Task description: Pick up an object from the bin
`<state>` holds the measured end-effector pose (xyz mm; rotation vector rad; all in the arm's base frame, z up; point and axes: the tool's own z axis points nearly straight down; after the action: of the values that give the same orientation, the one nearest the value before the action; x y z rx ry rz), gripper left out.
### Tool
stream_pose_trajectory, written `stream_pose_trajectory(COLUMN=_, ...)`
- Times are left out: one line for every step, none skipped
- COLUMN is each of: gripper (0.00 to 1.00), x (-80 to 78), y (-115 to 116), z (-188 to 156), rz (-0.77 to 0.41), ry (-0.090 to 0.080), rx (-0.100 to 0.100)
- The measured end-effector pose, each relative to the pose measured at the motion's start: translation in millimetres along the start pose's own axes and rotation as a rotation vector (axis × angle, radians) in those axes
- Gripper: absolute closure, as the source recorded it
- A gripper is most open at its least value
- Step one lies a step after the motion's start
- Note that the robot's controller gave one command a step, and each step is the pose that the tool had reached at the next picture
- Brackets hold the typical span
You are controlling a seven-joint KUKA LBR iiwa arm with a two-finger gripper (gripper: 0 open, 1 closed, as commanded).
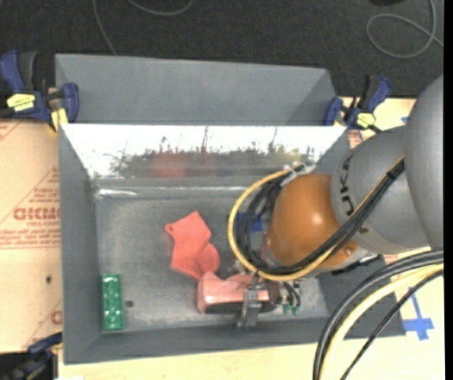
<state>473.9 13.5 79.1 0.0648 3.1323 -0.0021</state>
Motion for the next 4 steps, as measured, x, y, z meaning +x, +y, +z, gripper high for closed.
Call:
stream_pose_trajectory(gripper=1.0, x=0.0, y=0.0, z=0.0, rz=-0.001, ry=0.0, rx=0.0)
stream_pose_trajectory(gripper=1.0, x=0.0, y=0.0, z=0.0, rz=-0.001, ry=0.0, rx=0.0)
stream_pose_trajectory(gripper=1.0, x=0.0, y=0.0, z=0.0, rz=-0.002, ry=0.0, rx=0.0)
stream_pose_trajectory(gripper=1.0, x=0.0, y=0.0, z=0.0, rz=-0.002, ry=0.0, rx=0.0)
